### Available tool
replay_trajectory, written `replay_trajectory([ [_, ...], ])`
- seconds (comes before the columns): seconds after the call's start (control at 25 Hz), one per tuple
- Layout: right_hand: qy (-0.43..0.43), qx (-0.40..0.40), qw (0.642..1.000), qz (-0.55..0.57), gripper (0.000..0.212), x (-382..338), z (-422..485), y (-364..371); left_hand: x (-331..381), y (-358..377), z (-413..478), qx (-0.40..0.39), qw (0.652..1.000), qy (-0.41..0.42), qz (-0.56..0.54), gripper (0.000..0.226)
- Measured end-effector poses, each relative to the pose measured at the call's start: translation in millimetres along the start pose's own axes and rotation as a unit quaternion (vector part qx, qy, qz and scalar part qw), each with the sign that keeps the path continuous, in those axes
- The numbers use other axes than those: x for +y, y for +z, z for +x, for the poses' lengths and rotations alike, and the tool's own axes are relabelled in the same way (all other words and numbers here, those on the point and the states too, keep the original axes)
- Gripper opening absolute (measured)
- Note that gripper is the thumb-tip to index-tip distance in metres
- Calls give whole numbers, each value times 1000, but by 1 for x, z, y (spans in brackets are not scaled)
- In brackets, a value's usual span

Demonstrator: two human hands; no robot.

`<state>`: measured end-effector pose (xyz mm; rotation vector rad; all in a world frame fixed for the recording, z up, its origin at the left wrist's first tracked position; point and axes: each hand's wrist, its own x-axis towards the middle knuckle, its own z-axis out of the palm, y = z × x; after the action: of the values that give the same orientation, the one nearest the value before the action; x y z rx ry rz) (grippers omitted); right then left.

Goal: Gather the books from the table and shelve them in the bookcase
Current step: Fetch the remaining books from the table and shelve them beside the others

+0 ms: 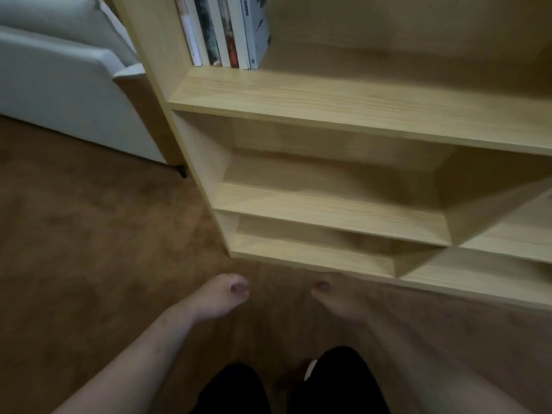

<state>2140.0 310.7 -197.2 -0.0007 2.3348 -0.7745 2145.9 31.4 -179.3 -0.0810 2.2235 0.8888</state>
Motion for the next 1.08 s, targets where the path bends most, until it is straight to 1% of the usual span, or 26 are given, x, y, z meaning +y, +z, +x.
replay_trajectory([
  [0.04, 33, -9, 999, 40, 10, -4, -18, 6, -6, 0, -25, -8, 1000, -14, -27, 9],
  [0.08, 63, -9, 995, 79, 11, -9, -36, 10, -12, -1, -48, -8, 998, -27, -51, 9],
  [0.16, 126, 3, 982, 143, 8, -21, -70, 20, -28, 3, -87, -15, 995, -80, -58, 10],
  [0.24, 175, -4, 961, 215, 14, -39, -102, 28, -43, 8, -123, -44, 988, -138, -60, 29],
  [0.28, 197, -7, 949, 244, 13, -50, -118, 33, -51, 11, -142, -60, 984, -154, -68, 35],
  [0.36, 236, -28, 933, 270, 11, -66, -152, 49, -66, 17, -182, -80, 978, -170, -90, 36],
  [0.48, 263, -43, 935, 236, 14, -82, -191, 73, -87, 20, -235, -79, 961, -208, -163, 19],
  [0.6, 262, -59, 941, 204, 14, -101, -216, 89, -103, 14, -272, -75, 956, -203, -200, 14],
  [0.68, 254, -64, 947, 184, 11, -116, -220, 98, -122, 1, -287, -70, 955, -200, -205, 20],
  [0.76, 245, -61, 952, 171, 11, -132, -216, 106, -147, -14, -295, -58, 957, -198, -204, 31],
  [0.84, 234, -50, 955, 175, 13, -150, -208, 110, -167, -31, -300, -31, 959, -195, -205, 35],
  [0.92, 213, -50, 963, 156, 13, -167, -197, 112, -187, -42, -302, -13, 957, -208, -201, 36],
  [1.04, 179, -86, 976, 93, 12, -187, -172, 112, -213, -56, -299, 3, 942, -248, -228, 37],
  [1.08, 172, -105, 977, 73, 16, -193, -159, 111, -220, -63, -296, 3, 935, -262, -240, 37],
])
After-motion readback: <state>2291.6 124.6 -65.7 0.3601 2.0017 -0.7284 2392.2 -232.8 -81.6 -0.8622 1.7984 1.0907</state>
